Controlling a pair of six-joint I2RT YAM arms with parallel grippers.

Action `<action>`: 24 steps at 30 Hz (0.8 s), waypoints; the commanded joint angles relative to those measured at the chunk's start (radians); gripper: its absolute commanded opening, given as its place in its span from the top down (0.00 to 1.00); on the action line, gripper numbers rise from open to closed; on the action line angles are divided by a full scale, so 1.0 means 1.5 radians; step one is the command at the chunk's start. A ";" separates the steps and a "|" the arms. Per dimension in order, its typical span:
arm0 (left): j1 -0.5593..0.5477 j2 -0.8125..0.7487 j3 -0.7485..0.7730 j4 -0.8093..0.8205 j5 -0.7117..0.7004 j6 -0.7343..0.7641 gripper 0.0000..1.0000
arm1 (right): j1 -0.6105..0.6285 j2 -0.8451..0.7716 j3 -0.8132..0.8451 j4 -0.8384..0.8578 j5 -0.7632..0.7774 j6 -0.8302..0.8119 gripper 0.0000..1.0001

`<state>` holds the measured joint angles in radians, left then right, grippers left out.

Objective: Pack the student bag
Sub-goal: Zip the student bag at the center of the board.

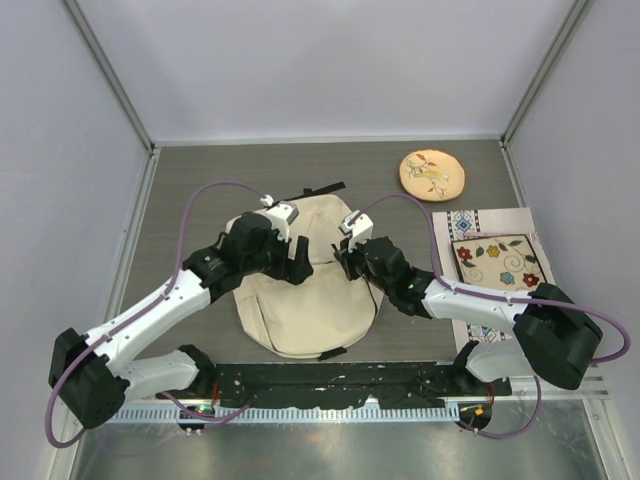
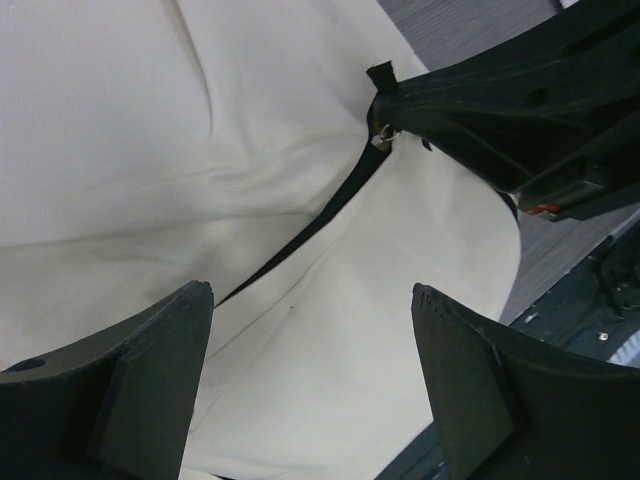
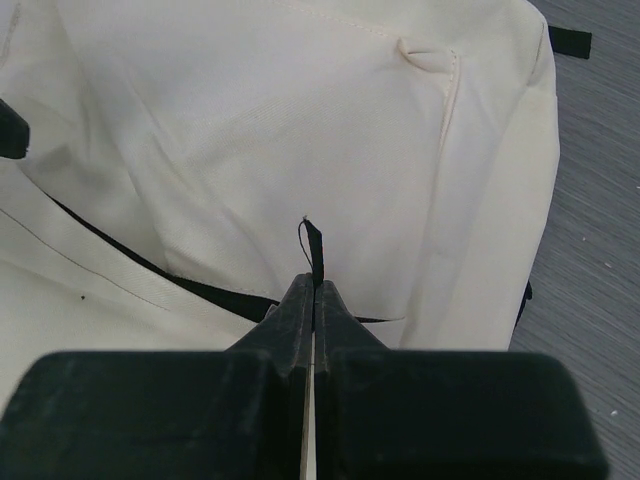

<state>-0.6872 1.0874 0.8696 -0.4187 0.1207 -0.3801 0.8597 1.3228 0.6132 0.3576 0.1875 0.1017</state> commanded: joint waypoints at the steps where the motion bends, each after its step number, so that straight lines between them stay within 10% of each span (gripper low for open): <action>1: -0.003 0.032 0.030 0.029 -0.028 0.087 0.17 | -0.006 -0.010 0.027 0.016 0.005 0.002 0.99; 16: -0.014 0.133 0.009 0.086 0.038 0.097 0.23 | -0.006 -0.008 0.033 0.012 0.004 0.002 0.99; 24: -0.019 0.113 -0.025 0.090 0.026 0.072 0.73 | -0.006 0.008 0.039 0.015 0.011 0.003 0.99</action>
<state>-0.7067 1.2964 0.8627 -0.3244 0.1429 -0.2573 0.8597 1.3231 0.6201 0.3496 0.1772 0.1051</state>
